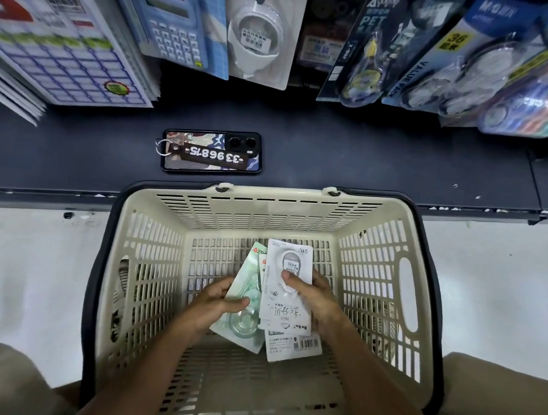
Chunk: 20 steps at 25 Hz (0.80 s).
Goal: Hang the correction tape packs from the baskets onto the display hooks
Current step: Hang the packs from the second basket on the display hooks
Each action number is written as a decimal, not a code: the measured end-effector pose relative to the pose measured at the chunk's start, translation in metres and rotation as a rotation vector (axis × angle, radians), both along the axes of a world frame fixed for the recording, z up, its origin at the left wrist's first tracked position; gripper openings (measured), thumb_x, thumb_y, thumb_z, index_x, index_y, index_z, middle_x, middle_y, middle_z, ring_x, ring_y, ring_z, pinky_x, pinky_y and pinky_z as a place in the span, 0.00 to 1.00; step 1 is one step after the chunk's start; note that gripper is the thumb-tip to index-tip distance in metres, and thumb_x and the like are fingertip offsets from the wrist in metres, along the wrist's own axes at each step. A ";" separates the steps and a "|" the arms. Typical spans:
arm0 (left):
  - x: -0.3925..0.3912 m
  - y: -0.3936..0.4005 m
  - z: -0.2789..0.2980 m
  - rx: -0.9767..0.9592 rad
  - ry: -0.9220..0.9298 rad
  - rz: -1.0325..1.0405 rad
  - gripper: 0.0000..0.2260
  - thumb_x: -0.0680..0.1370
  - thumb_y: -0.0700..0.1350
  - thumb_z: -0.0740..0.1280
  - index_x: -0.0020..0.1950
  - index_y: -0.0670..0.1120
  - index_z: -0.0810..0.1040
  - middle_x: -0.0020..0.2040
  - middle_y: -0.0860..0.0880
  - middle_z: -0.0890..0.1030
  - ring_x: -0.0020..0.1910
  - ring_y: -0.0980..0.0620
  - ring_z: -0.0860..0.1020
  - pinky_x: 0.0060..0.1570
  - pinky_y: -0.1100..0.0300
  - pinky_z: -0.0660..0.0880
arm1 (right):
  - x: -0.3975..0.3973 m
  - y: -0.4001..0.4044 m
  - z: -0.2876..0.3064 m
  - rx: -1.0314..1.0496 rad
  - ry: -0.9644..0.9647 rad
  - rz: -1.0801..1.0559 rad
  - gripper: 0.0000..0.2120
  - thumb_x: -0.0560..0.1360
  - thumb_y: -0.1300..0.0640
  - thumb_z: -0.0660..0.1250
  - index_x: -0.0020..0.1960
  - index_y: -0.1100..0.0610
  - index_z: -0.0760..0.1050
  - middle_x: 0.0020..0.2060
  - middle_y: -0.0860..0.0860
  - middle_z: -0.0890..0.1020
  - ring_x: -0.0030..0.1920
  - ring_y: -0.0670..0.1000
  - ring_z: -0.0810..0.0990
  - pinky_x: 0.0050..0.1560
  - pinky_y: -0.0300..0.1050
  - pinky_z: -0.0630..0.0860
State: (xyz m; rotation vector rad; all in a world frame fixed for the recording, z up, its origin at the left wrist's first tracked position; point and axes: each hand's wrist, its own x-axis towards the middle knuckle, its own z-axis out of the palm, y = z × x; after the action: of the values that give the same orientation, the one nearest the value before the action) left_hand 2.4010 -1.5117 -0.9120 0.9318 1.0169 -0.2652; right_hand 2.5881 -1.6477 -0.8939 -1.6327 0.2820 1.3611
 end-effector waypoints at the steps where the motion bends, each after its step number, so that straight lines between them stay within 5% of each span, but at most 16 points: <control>1: 0.002 0.000 0.001 0.000 -0.006 0.024 0.17 0.76 0.39 0.74 0.63 0.50 0.80 0.54 0.47 0.88 0.54 0.44 0.86 0.49 0.48 0.82 | 0.002 0.001 0.002 0.005 0.004 -0.044 0.22 0.64 0.54 0.81 0.56 0.53 0.81 0.47 0.58 0.88 0.46 0.59 0.88 0.41 0.53 0.84; 5: 0.015 -0.004 0.006 -0.063 0.027 0.149 0.14 0.80 0.52 0.68 0.64 0.51 0.82 0.55 0.45 0.87 0.53 0.42 0.86 0.58 0.43 0.79 | -0.002 0.007 0.005 0.036 0.087 -0.072 0.19 0.66 0.57 0.80 0.55 0.55 0.83 0.49 0.61 0.87 0.49 0.63 0.87 0.47 0.59 0.83; 7: 0.017 -0.005 0.012 -0.143 0.009 0.203 0.21 0.81 0.64 0.61 0.63 0.53 0.83 0.56 0.44 0.87 0.55 0.39 0.85 0.57 0.43 0.79 | -0.009 0.012 0.009 0.021 0.081 -0.104 0.19 0.69 0.56 0.79 0.59 0.54 0.80 0.50 0.61 0.87 0.49 0.62 0.87 0.46 0.59 0.83; 9: 0.018 -0.006 0.019 -0.094 -0.053 0.131 0.28 0.70 0.71 0.71 0.62 0.54 0.83 0.56 0.43 0.87 0.56 0.37 0.84 0.57 0.40 0.81 | -0.010 0.015 0.015 0.022 0.016 -0.158 0.18 0.75 0.53 0.75 0.63 0.54 0.77 0.50 0.59 0.87 0.46 0.60 0.88 0.41 0.55 0.84; 11: 0.019 -0.009 0.027 -0.016 -0.073 0.097 0.35 0.61 0.62 0.81 0.63 0.48 0.80 0.53 0.41 0.87 0.53 0.35 0.85 0.57 0.37 0.81 | -0.008 0.014 0.025 0.042 -0.051 -0.185 0.17 0.78 0.50 0.71 0.64 0.55 0.76 0.51 0.59 0.87 0.47 0.60 0.87 0.45 0.57 0.85; 14: 0.023 -0.014 0.046 -0.019 -0.098 0.111 0.30 0.63 0.47 0.79 0.64 0.44 0.78 0.52 0.43 0.88 0.51 0.41 0.86 0.55 0.42 0.82 | -0.010 0.010 0.051 0.064 -0.137 -0.163 0.13 0.80 0.46 0.67 0.59 0.52 0.80 0.49 0.56 0.88 0.48 0.58 0.88 0.46 0.57 0.85; 16: 0.026 -0.020 0.067 -0.018 -0.143 0.100 0.30 0.62 0.46 0.81 0.62 0.49 0.77 0.52 0.47 0.88 0.49 0.48 0.87 0.51 0.50 0.82 | -0.014 0.005 0.071 0.052 -0.218 -0.153 0.11 0.81 0.47 0.65 0.53 0.51 0.82 0.45 0.54 0.88 0.42 0.55 0.88 0.36 0.48 0.83; 20: 0.032 -0.024 0.123 0.010 -0.270 0.146 0.34 0.60 0.44 0.84 0.63 0.52 0.76 0.53 0.49 0.88 0.52 0.49 0.87 0.49 0.55 0.81 | -0.009 0.004 0.134 0.186 -0.404 -0.181 0.08 0.84 0.56 0.62 0.50 0.54 0.79 0.46 0.53 0.88 0.47 0.58 0.86 0.39 0.48 0.82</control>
State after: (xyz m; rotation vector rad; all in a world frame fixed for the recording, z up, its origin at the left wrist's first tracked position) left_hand 2.4329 -1.5360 -0.7888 0.8717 0.8321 -0.0110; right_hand 2.5794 -1.6439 -0.7595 -1.6391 0.0582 0.8709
